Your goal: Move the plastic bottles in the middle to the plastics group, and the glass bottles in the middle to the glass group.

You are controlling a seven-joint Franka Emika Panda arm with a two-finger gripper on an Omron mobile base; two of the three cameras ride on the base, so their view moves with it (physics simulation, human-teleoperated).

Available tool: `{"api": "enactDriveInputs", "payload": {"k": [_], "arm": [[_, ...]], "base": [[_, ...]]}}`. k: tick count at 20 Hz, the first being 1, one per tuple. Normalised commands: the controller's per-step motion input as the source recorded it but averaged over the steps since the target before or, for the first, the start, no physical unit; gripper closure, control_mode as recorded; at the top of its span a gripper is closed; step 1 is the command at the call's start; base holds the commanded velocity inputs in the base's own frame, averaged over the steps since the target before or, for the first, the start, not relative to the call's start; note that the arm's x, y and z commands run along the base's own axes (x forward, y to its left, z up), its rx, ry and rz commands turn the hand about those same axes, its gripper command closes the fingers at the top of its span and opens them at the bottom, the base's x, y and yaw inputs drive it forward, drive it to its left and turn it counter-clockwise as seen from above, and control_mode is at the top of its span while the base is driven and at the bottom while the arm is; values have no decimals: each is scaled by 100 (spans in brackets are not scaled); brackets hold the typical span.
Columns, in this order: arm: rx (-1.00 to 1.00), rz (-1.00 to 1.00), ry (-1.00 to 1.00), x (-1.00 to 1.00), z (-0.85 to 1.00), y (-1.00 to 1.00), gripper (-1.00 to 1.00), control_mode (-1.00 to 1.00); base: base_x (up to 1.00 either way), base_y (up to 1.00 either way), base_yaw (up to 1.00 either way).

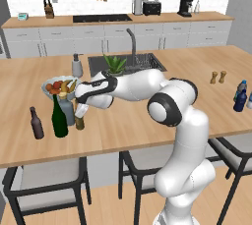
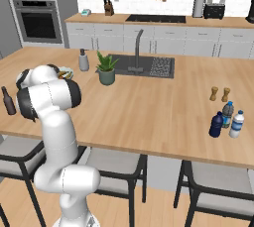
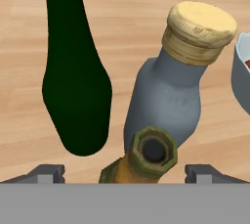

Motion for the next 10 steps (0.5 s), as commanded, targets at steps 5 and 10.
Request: {"api": "enactDriveInputs", "payload": {"k": [5, 10], "arm": [[0, 0, 0, 0, 3, -9, -100, -100], [0, -1, 0, -1, 9, -13, -100, -100]], "base": [[0, 0, 0], [0, 0, 0]]}}
